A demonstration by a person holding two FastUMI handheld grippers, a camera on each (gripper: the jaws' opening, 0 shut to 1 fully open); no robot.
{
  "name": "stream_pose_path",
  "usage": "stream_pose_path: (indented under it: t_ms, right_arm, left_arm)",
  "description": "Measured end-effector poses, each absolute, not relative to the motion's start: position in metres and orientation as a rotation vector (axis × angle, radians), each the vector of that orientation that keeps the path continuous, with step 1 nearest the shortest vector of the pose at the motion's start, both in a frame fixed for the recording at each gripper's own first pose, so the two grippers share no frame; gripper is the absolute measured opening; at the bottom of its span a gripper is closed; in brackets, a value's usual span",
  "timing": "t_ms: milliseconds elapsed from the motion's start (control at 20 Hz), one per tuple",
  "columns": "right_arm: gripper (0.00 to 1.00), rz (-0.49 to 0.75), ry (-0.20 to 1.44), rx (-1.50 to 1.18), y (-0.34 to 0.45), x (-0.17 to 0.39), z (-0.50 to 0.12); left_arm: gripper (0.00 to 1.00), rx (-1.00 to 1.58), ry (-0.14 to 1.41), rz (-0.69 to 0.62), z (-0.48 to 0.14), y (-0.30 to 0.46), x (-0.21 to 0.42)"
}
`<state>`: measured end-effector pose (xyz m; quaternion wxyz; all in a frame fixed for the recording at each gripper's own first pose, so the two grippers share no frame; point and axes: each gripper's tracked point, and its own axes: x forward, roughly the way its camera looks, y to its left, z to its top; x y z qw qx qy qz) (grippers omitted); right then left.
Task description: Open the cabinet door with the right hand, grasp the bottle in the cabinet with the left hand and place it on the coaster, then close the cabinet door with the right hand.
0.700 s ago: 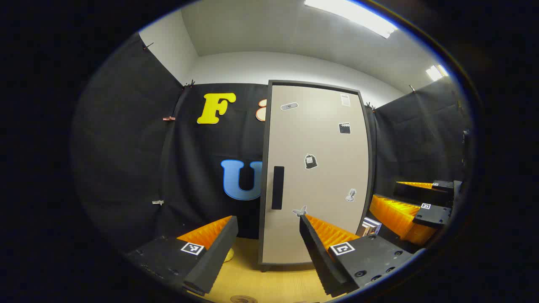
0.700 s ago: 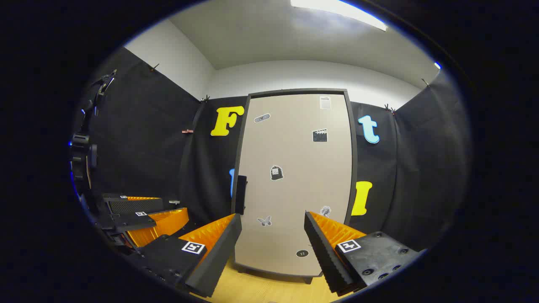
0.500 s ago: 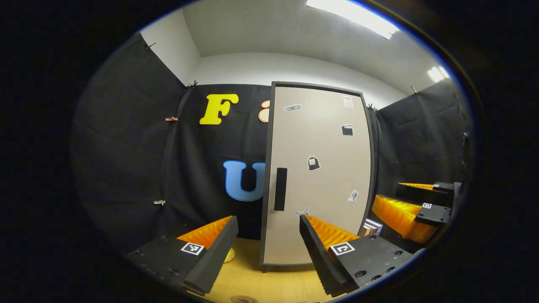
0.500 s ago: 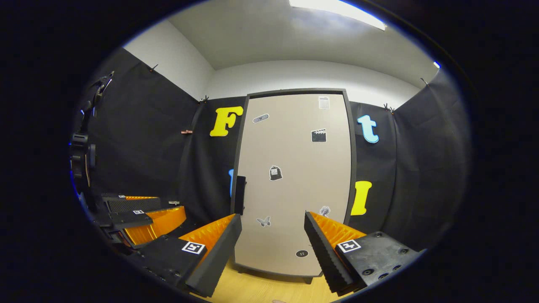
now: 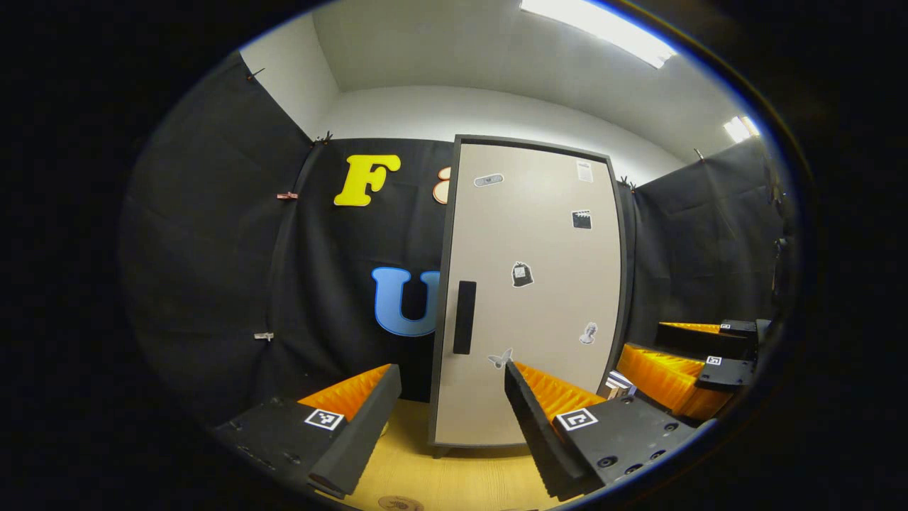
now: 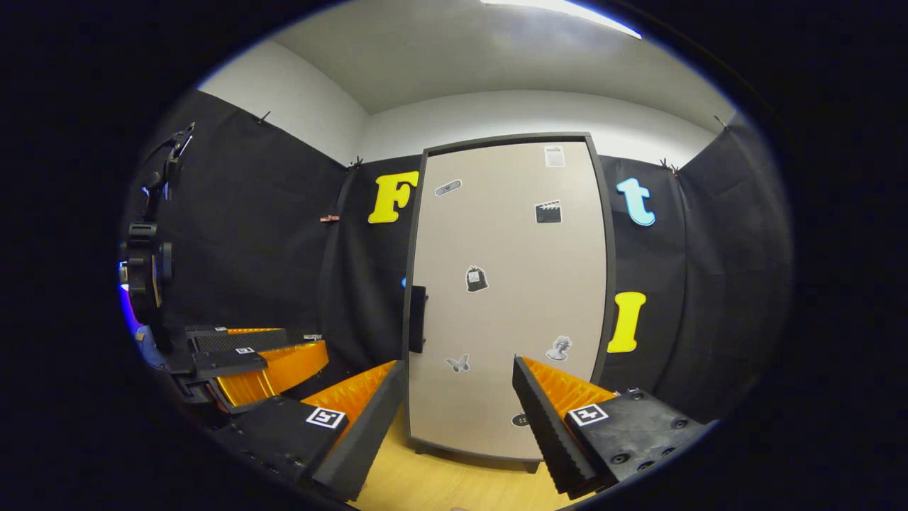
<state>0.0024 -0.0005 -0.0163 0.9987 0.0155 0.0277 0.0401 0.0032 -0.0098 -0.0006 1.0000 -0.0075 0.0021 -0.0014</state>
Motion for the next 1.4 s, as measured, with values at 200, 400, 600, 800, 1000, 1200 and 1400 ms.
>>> stream_pose_path:
  t_ms: [200,400,600,800,1000,1200,1400]
  right_arm:
    - [0.98,0.047,0.07,0.035,0.002,0.012,-0.023]
    - [0.98,-0.044,0.053,-0.01,0.007,0.029,-0.026]
    - [0.98,-0.064,0.071,0.016,0.026,0.047,-0.036]
    - [0.98,-0.089,0.072,0.028,0.036,0.072,-0.041]
    - [0.98,-0.067,0.056,0.04,0.063,0.119,-0.043]
    - [0.91,-0.077,0.065,0.062,0.088,0.178,-0.059]
    - [0.85,-0.115,0.092,0.032,0.098,0.226,-0.082]
  left_arm:
    - [0.93,0.003,0.001,-0.036,0.0,-0.004,0.015]
    - [0.93,0.029,-0.002,-0.107,0.001,0.01,0.039]
    - [0.93,0.021,0.007,-0.137,-0.005,0.028,0.061]
    - [0.93,0.01,0.029,-0.128,-0.016,0.056,0.079]
    - [0.93,0.015,0.031,-0.112,-0.02,0.088,0.091]
    - [0.93,0.034,0.033,-0.098,-0.023,0.12,0.1]
    - [0.93,0.035,0.038,-0.088,-0.028,0.146,0.109]
